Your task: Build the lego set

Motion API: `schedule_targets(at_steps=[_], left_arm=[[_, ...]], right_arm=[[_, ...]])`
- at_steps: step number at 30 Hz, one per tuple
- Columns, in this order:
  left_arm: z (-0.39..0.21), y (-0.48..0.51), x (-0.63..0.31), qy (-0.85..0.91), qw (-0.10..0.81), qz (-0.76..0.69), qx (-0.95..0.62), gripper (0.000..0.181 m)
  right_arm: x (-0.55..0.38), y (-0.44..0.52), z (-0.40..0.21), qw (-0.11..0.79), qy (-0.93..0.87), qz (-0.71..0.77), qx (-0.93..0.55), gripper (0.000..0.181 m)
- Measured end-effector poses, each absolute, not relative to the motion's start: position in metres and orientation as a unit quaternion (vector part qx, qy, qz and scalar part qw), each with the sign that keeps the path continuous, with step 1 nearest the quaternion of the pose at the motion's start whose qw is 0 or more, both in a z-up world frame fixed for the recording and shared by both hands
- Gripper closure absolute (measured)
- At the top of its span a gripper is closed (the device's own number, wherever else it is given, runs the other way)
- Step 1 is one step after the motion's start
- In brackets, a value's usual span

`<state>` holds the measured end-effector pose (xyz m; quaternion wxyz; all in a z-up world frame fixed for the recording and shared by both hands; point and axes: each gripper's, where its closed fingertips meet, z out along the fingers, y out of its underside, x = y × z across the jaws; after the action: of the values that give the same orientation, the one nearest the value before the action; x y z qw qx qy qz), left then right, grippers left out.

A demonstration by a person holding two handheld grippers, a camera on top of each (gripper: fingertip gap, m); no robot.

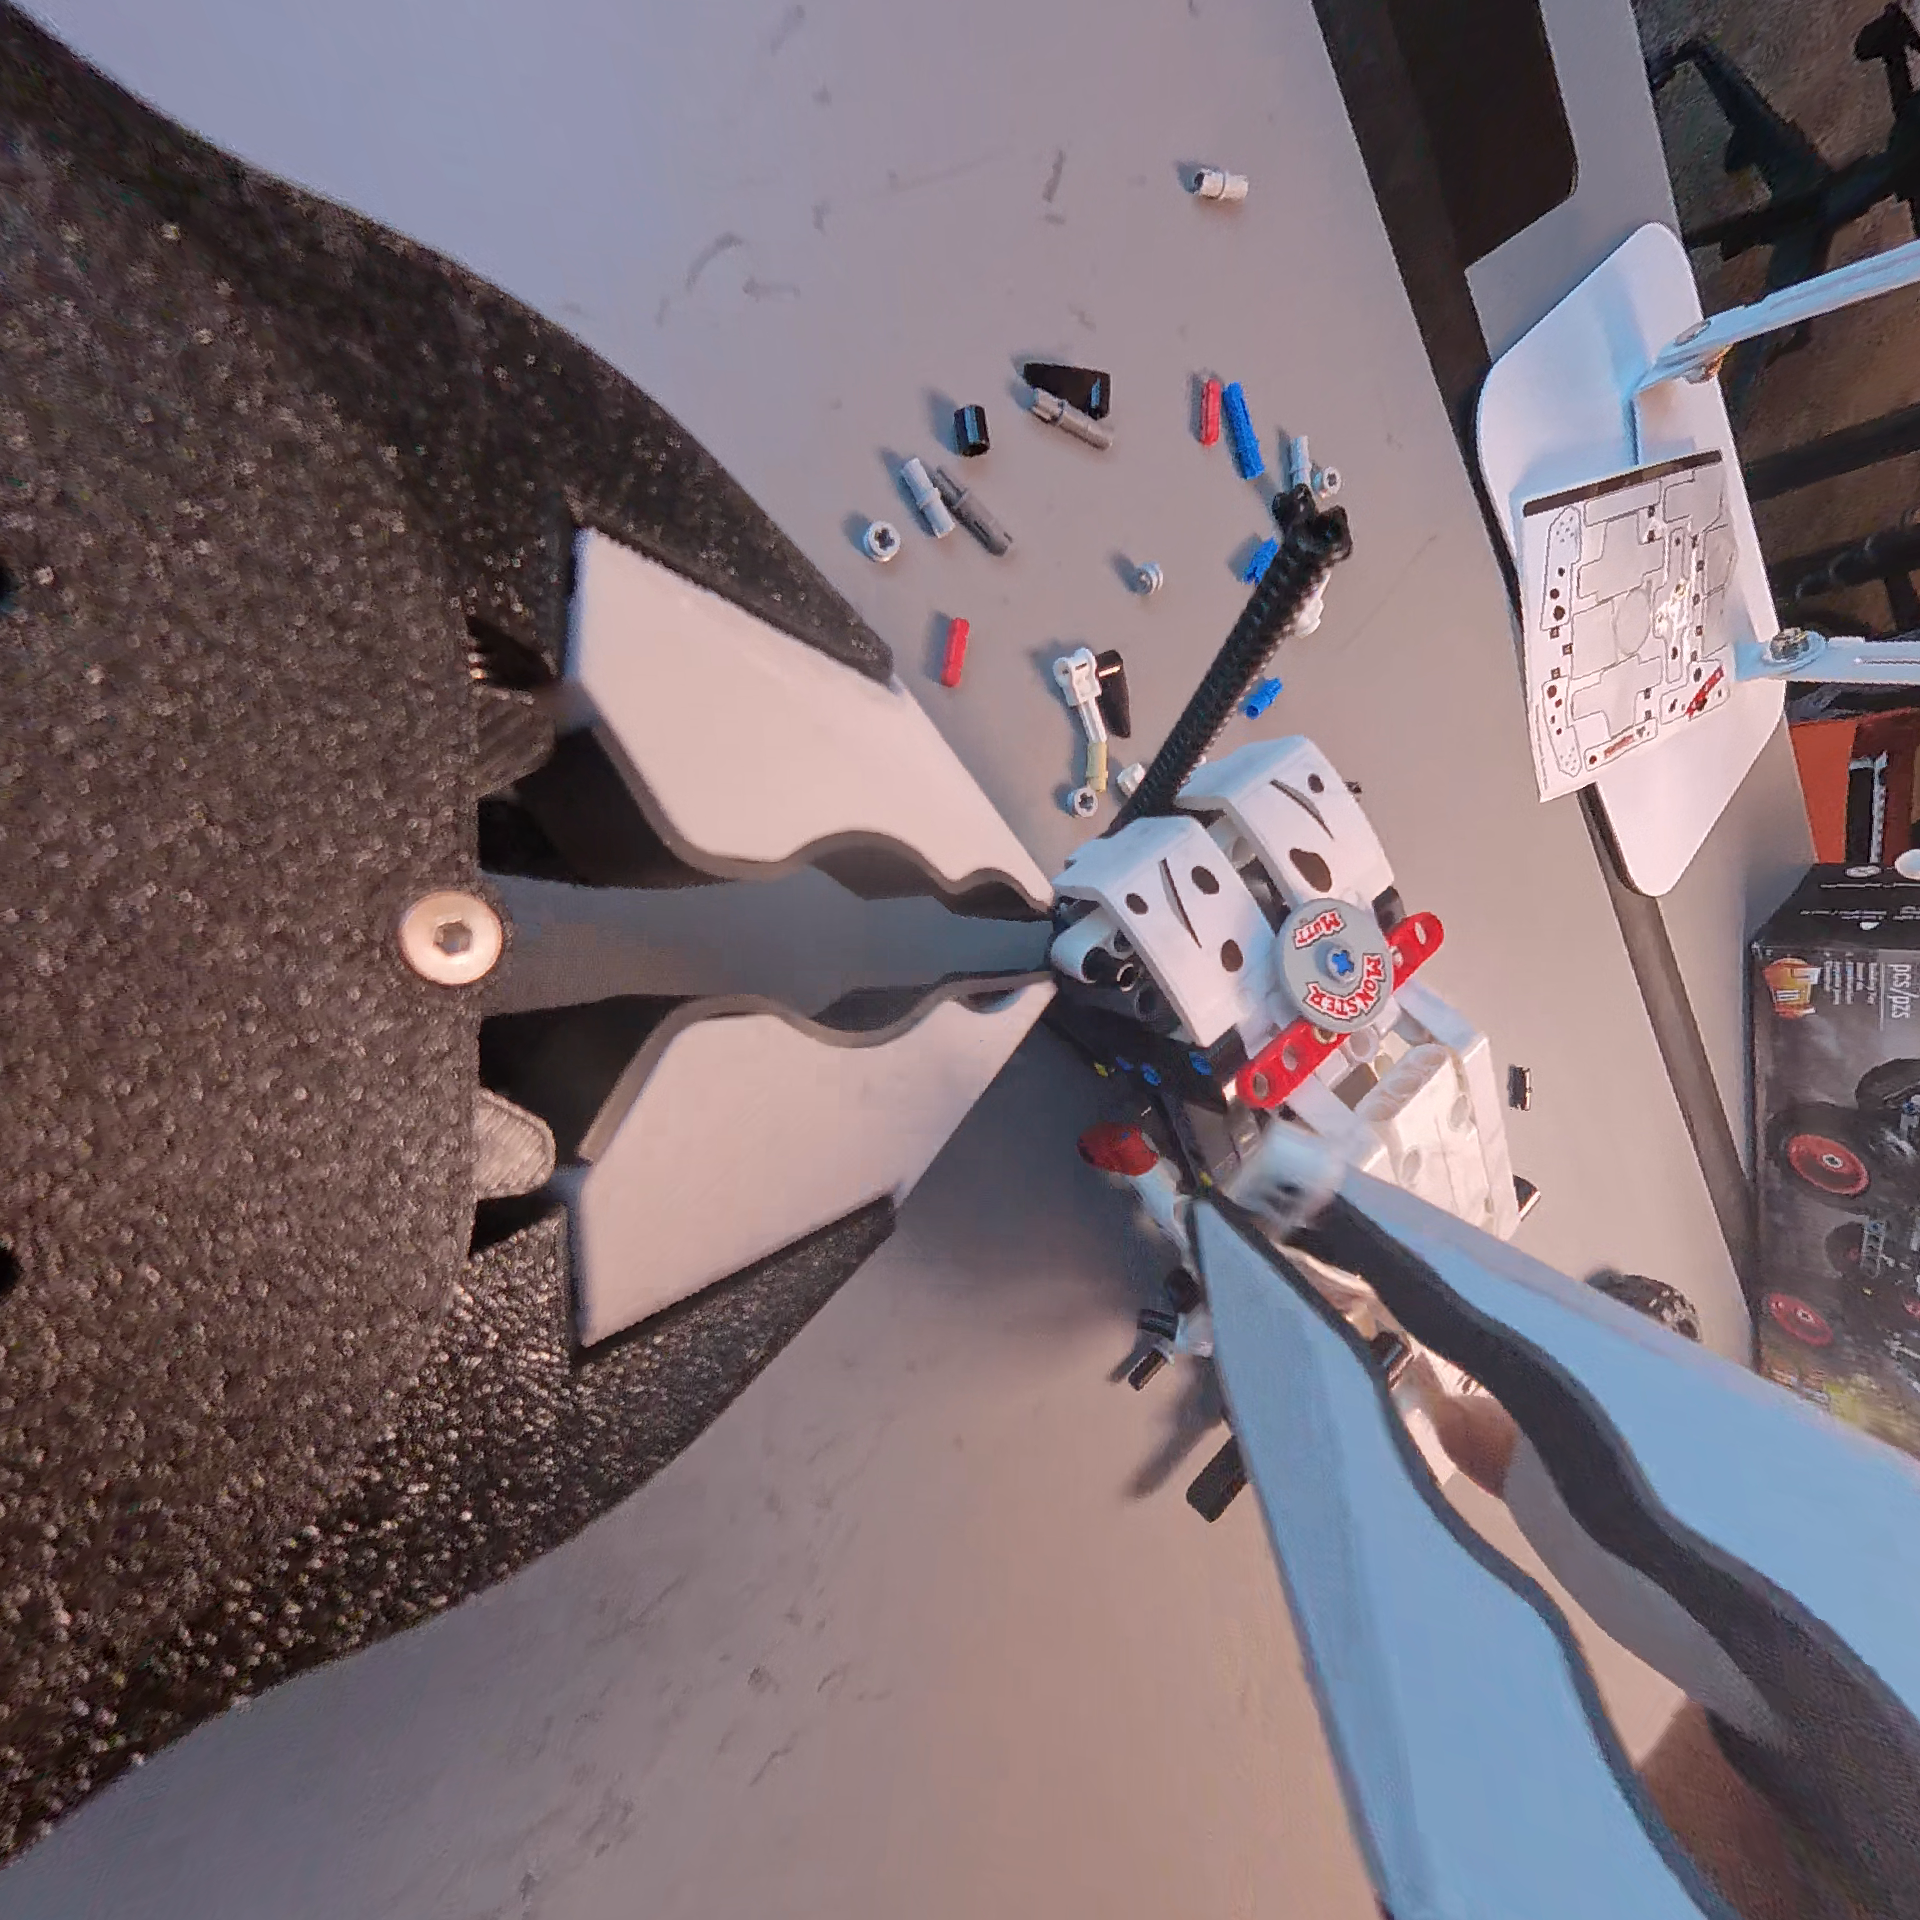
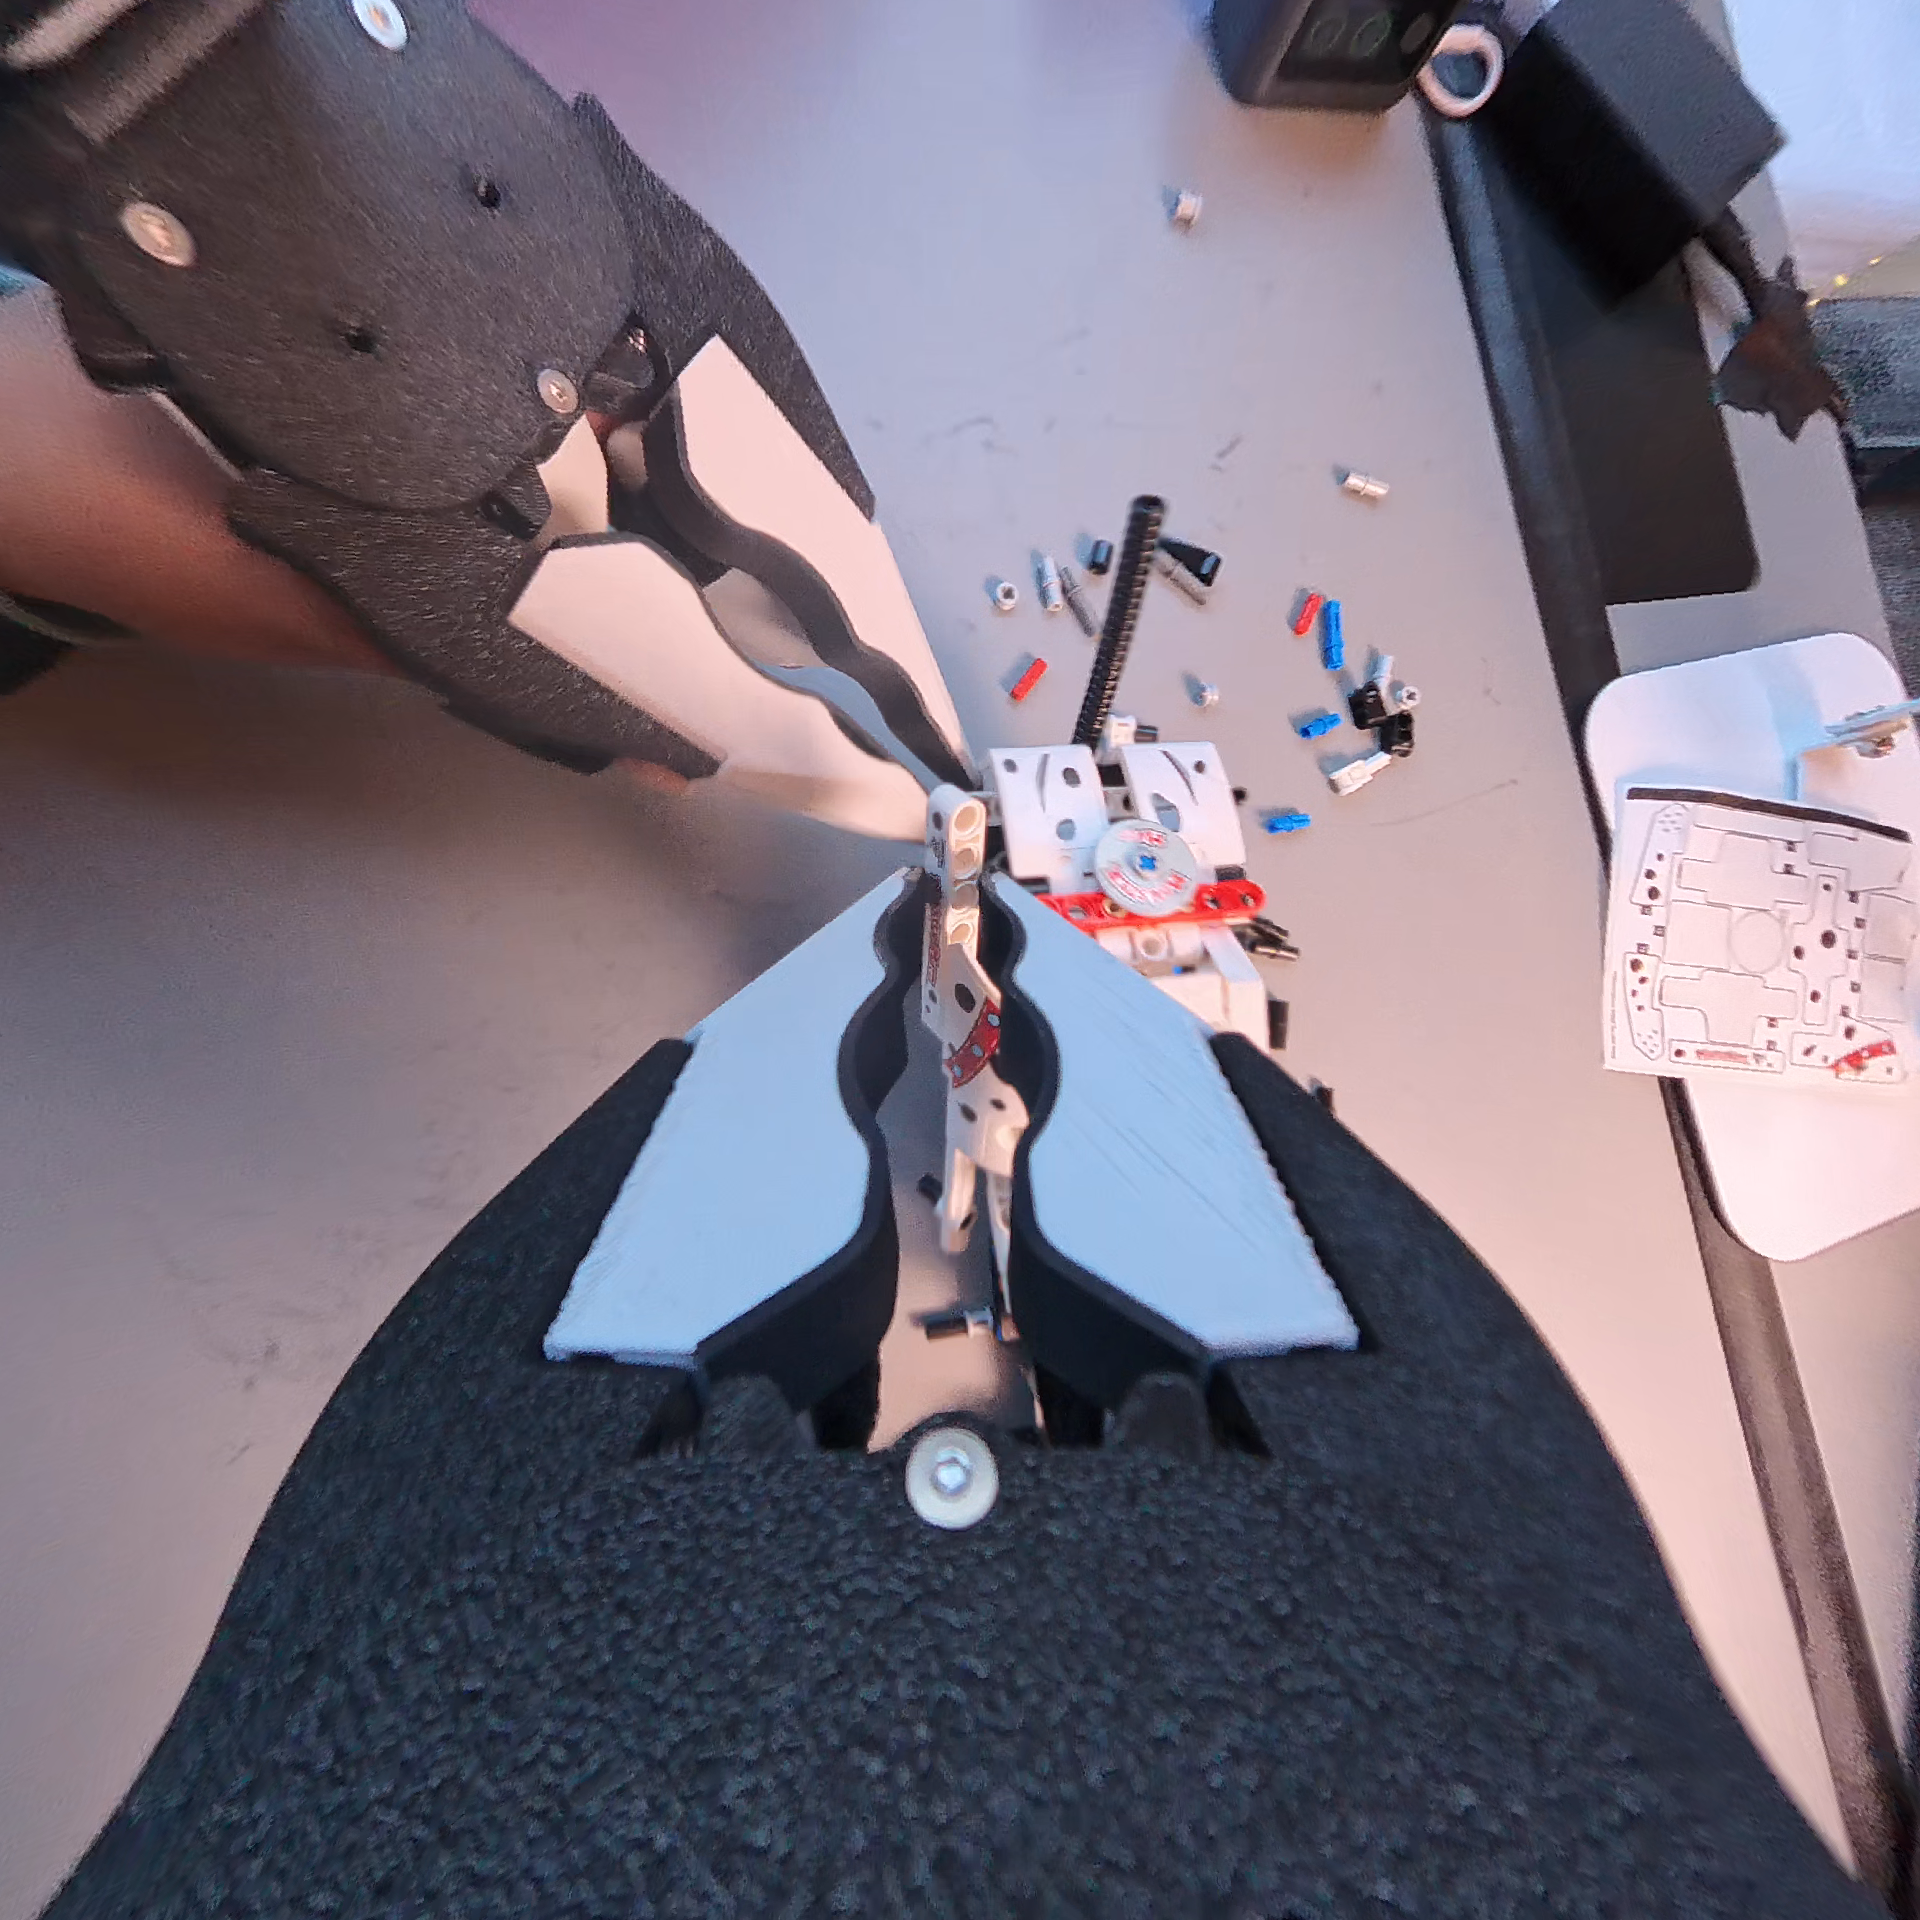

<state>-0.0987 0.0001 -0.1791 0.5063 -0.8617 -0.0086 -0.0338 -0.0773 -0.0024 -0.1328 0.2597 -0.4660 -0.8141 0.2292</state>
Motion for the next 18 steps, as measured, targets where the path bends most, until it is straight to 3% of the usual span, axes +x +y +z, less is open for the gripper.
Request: schedule_targets(at_steps=[8,14,18], left_arm=[[-0.180,0.000,-0.095,0.003,0.508,-0.044,-0.860,0.181],[-0.178,-0.002,-0.099,-0.011,0.519,-0.070,-0.852,0.173],[-0.179,-0.005,-0.099,-0.006,0.518,-0.070,-0.853,0.171]], right_arm=[[-0.023,0.009,-0.102,0.175,-0.804,0.317,-0.472,0.171],[0.002,-0.041,-0.125,0.087,-0.851,0.306,-0.419,0.172],[-0.002,-0.046,-0.175,0.064,-0.891,0.204,-0.399,0.171]])
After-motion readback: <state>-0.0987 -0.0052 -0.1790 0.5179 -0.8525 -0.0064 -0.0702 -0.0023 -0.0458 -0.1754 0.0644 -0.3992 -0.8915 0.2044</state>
